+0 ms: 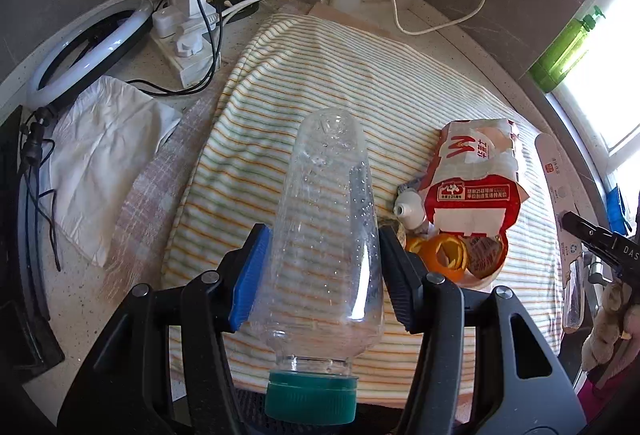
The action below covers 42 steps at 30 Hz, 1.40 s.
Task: Collect trash
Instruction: 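Grasp the empty bottle with the left tool while the right tool grasps the clear strip, then carry bottle and strip down over the blue basket and release both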
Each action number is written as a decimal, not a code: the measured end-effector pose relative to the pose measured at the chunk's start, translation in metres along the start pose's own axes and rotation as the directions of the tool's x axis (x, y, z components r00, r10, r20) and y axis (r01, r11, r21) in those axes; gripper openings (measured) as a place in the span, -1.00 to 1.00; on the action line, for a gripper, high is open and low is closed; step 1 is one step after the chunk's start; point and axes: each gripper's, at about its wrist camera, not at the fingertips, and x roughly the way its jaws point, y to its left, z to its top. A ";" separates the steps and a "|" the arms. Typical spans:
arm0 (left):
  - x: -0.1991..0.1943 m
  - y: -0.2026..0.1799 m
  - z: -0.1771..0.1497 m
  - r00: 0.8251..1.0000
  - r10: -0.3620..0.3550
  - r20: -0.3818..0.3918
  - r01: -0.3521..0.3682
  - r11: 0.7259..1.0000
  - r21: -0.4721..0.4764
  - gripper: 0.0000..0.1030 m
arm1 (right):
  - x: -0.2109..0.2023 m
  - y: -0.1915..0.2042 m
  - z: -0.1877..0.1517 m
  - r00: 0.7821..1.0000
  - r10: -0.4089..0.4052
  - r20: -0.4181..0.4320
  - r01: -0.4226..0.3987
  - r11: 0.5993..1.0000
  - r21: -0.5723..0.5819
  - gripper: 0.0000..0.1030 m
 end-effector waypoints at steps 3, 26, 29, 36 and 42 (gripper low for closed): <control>-0.014 0.005 -0.013 1.000 -0.010 0.015 0.010 1.000 -0.003 0.09 | -0.011 0.011 -0.012 1.000 0.015 0.004 -0.015 1.000 -0.009 -0.82; -0.091 0.044 -0.141 0.999 -0.035 0.042 0.034 0.999 0.024 0.09 | -0.027 0.091 -0.146 0.989 0.087 -0.116 -0.097 0.992 -0.082 -0.82; -0.091 0.050 -0.156 0.999 -0.033 0.026 0.033 0.999 0.023 0.09 | -0.025 0.101 -0.166 0.986 0.088 -0.139 -0.101 0.990 -0.093 -0.82; -0.081 0.059 -0.190 0.999 -0.034 -0.033 0.035 0.999 0.022 0.09 | -0.011 0.121 -0.210 0.974 0.085 -0.211 -0.112 0.987 -0.119 -0.82; -0.071 0.063 -0.215 0.995 -0.046 -0.087 0.048 0.999 0.024 0.09 | 0.002 0.130 -0.241 0.961 0.074 -0.268 -0.116 0.983 -0.145 -0.82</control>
